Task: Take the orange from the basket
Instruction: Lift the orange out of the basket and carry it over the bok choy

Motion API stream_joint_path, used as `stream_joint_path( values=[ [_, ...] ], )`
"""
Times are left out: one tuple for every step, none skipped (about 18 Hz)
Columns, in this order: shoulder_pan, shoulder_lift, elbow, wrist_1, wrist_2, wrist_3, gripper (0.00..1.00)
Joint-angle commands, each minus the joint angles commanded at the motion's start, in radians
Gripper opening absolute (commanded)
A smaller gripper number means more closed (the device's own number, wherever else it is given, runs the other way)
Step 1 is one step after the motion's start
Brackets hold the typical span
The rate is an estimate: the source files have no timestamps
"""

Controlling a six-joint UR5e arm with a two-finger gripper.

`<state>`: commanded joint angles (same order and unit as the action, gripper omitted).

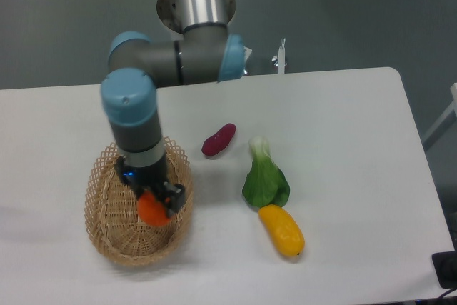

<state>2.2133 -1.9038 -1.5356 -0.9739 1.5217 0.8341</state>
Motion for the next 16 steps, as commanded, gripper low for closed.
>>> stream_joint_path(
  values=[
    [0.043, 0.009, 0.009, -0.021, -0.002, 0.064, 0.58],
    [0.087, 0.009, 0.006, -0.046, -0.005, 0.132, 0.58],
    [0.126, 0.017, 0.005, -0.074, -0.005, 0.199, 0.58],
    [0.152, 0.029, 0.003, -0.091, -0.005, 0.236, 0.58],
    [0.187, 0.038, 0.002, -0.118, -0.005, 0.291, 0.58],
    [0.209, 0.041, -0.001, -0.137, -0.005, 0.328, 0.58],
    [0.221, 0.048, -0.001, -0.159, -0.006, 0.359, 0.58],
    [0.230, 0.064, -0.003, -0.179, -0.006, 0.367, 0.58],
    [0.239, 0.074, -0.003, -0.199, -0.009, 0.378, 0.58],
    [0.240, 0.078, -0.001, -0.215, -0.009, 0.390, 0.58],
    [0.243, 0.084, -0.001, -0.219, -0.009, 0.395, 0.58],
    [0.246, 0.087, -0.001, -0.218, -0.009, 0.395, 0.58],
    [0.246, 0.088, -0.001, -0.216, -0.009, 0.393, 0.58],
    [0.246, 0.088, -0.001, -0.216, -0.011, 0.393, 0.58],
    [0.246, 0.088, 0.000, -0.216, -0.009, 0.393, 0.58],
    [0.246, 0.088, 0.002, -0.216, -0.009, 0.393, 0.58]
  ],
)
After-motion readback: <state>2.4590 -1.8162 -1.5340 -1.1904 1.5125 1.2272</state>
